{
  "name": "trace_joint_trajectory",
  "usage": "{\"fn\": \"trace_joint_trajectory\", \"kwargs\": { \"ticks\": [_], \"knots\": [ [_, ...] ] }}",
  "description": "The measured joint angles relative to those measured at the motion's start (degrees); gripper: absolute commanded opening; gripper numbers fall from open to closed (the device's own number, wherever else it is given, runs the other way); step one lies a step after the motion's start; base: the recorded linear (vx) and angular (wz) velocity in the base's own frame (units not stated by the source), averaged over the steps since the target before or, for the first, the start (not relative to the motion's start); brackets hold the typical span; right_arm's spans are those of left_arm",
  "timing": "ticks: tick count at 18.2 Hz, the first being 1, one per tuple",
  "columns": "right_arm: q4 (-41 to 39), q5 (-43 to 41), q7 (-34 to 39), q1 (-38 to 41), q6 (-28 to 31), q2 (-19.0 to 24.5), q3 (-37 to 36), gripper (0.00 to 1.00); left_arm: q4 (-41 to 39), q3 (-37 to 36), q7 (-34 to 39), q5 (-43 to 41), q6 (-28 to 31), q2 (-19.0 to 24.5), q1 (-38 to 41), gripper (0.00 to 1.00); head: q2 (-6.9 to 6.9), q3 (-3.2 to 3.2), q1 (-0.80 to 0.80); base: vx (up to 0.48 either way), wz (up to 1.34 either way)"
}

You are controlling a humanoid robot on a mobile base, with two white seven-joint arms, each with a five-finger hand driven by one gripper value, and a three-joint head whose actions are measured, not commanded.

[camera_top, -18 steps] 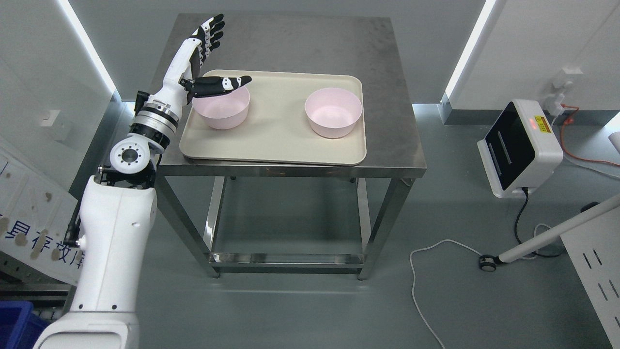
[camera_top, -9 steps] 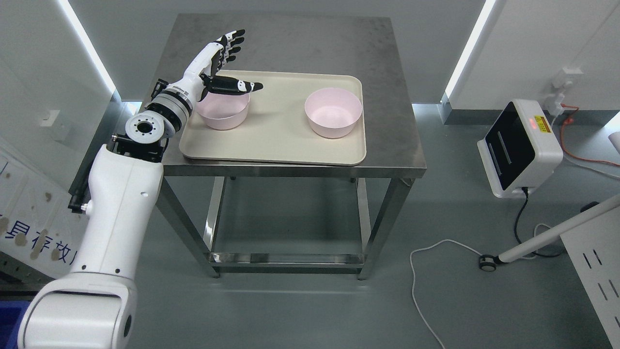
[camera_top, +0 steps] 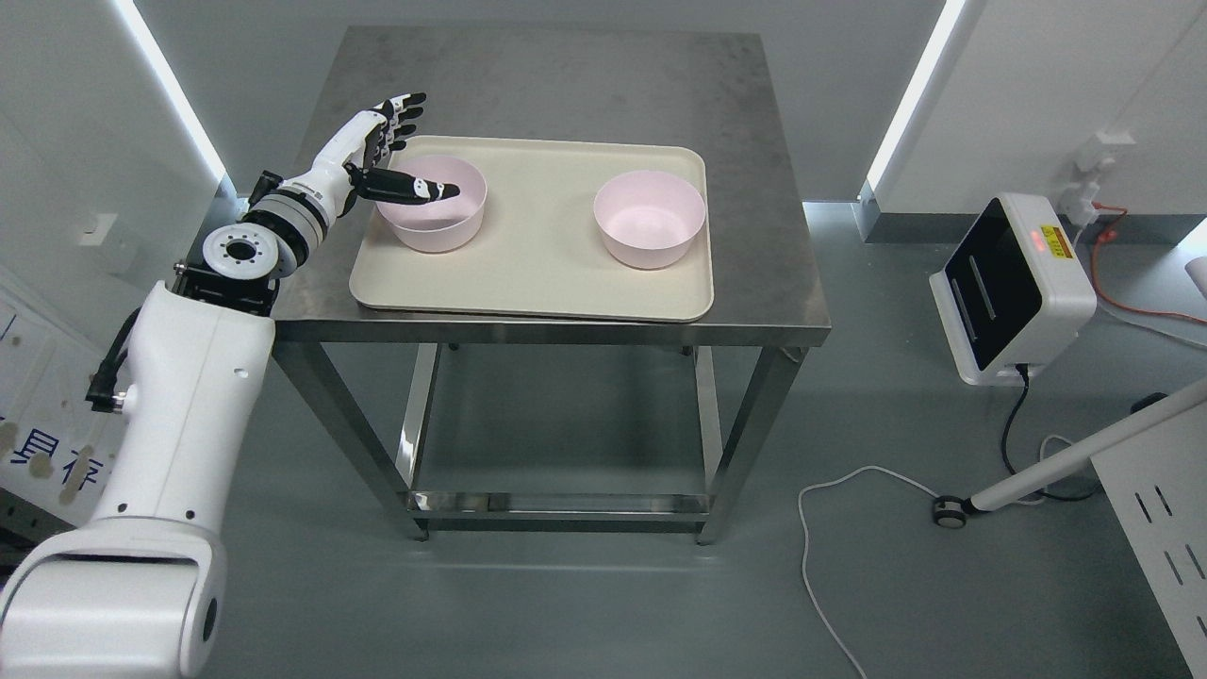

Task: Stack pink IKEA bowls on left shelf middle
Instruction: 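Reach the left hand toward the pink bowl farther from the table edge, then grip the rim of the nearer pink bowl with the left hand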

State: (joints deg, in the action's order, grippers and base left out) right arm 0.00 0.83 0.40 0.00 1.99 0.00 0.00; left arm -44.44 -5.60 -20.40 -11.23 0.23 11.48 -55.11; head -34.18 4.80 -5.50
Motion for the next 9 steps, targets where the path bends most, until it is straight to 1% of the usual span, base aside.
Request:
{"fn": "trace_joint_trajectory", "kwargs": {
  "ticks": [2, 4, 6, 7, 9],
  "knots": [
    [0.0, -0.3, 0.0, 0.0, 0.0, 0.0, 0.0, 1.0, 0.7, -0.1, -0.1, -0.5, 0.0, 0.4, 0.1, 0.8, 0.0, 0.0, 0.0, 0.0, 0.0],
    [0.0, -0.5, 0.0, 0.0, 0.0, 0.0, 0.0, 1.0, 1.2, -0.3, -0.2, -0.9, 0.0, 0.8, 0.1, 0.74, 0.0, 0.0, 0.0, 0.0, 0.0],
    [0.0, -0.6, 0.0, 0.0, 0.2, 0.0, 0.0, 1.0, 1.8, -0.6, -0.3, -1.2, 0.1, 0.9, -0.2, 0.64, 0.0, 0.0, 0.0, 0.0, 0.0],
    [0.0, -0.7, 0.0, 0.0, 0.2, 0.0, 0.0, 1.0, 2.0, -0.7, -0.3, -1.3, 0.1, 1.0, -0.3, 0.62, 0.0, 0.0, 0.0, 0.0, 0.0],
    [0.0, -0.7, 0.0, 0.0, 0.3, 0.0, 0.0, 1.0, 2.3, -1.0, -0.3, -1.4, 0.1, 1.0, -0.9, 0.61, 0.0, 0.0, 0.0, 0.0, 0.0]
  ]
}}
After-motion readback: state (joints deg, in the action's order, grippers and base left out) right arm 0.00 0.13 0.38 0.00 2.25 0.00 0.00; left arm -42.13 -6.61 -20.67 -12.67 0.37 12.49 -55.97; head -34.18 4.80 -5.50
